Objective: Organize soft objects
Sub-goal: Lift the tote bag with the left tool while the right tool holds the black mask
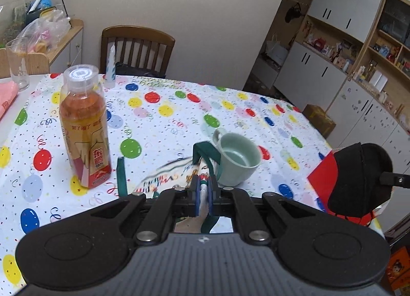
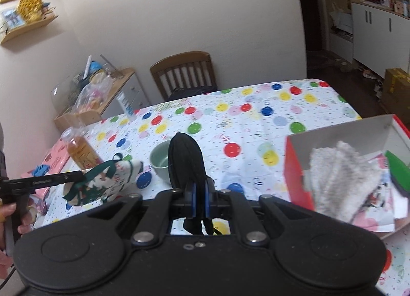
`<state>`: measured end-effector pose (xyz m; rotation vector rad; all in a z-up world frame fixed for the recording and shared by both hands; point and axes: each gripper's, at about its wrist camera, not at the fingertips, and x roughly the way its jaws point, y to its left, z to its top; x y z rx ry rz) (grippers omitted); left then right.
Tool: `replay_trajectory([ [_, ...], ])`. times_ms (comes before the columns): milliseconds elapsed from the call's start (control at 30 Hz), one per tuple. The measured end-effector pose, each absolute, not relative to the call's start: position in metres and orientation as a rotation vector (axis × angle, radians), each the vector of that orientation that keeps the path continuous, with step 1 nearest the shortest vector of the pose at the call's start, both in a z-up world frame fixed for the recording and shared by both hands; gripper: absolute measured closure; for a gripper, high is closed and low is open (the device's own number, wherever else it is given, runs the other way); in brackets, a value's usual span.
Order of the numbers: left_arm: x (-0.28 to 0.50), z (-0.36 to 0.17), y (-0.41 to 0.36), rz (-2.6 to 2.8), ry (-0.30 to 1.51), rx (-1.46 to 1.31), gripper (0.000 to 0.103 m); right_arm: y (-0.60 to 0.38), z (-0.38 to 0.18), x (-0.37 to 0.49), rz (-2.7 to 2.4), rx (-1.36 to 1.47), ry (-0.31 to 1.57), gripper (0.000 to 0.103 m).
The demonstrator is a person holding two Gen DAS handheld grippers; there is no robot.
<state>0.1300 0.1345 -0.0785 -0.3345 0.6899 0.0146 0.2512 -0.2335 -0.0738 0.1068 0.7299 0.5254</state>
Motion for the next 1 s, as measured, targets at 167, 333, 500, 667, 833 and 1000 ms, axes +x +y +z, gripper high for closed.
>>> replay_trajectory([
  [167,0.128,-0.067,0.126,-0.021,0.675,-0.362,0.097,-0.254,-0.074,0.253,0.498,0.130,0.734,0.098],
  [333,0.122,-0.077,0.110,-0.085,0.719,-0.408,0.097,-0.264,-0.079,0.253,0.484,0.150,0.750,0.098],
  [500,0.114,-0.116,0.082,-0.168,0.837,-0.396,0.097,-0.267,-0.087,0.250,0.483,0.147,0.782,0.098],
  [667,0.108,-0.137,0.065,-0.209,0.886,-0.316,0.097,-0.266,-0.093,0.247,0.488,0.150,0.804,0.098],
  [833,0.103,-0.143,0.060,-0.217,0.891,-0.269,0.097,-0.262,-0.096,0.245,0.499,0.159,0.814,0.098],
  [1000,0.103,-0.144,0.054,-0.230,0.900,-0.225,0.075,-0.261,-0.099,0.244,0.499,0.171,0.822,0.098],
])
